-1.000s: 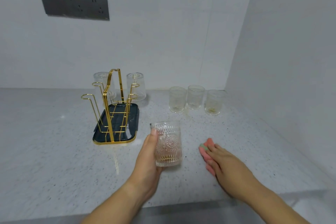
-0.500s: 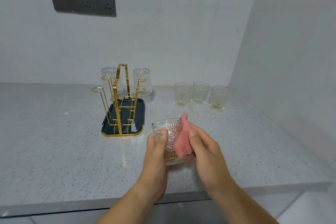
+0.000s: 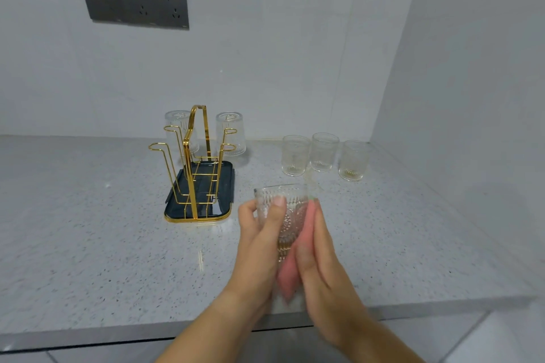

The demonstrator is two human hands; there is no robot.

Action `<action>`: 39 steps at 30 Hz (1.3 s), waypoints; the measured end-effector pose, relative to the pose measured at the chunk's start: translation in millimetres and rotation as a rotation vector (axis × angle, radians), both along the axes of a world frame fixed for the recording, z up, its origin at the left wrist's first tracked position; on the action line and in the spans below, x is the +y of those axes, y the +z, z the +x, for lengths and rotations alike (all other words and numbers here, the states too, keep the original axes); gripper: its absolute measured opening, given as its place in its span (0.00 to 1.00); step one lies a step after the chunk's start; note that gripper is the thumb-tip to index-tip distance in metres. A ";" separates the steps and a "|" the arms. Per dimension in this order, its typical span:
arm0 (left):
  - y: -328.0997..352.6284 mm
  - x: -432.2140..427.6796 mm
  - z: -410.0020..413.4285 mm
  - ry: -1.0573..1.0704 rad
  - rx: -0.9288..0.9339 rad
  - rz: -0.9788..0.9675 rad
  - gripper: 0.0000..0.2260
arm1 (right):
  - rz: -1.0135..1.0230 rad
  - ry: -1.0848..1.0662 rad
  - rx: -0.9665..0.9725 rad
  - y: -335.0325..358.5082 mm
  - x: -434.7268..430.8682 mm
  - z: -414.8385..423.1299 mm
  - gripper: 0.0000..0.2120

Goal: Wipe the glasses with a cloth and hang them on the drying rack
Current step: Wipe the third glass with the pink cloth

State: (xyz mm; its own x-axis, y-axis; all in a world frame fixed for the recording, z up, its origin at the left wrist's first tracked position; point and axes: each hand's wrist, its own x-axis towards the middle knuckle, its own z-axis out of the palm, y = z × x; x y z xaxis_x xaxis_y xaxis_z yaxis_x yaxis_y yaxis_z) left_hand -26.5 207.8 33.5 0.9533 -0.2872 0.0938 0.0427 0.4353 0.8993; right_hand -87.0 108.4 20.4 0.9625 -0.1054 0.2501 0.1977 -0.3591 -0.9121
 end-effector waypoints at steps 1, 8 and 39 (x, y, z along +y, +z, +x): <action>1.3 -1.8 -2.2 -0.018 -0.015 0.025 0.27 | 0.035 -0.020 0.011 7.8 -5.8 4.7 0.31; 4.6 -15.9 -6.2 -0.102 0.085 0.012 0.26 | 0.096 -0.067 -0.071 33.7 -21.3 16.9 0.25; 22.0 -9.1 -9.6 -0.155 0.138 -0.049 0.30 | -0.008 -0.020 -0.089 42.0 -12.1 3.1 0.29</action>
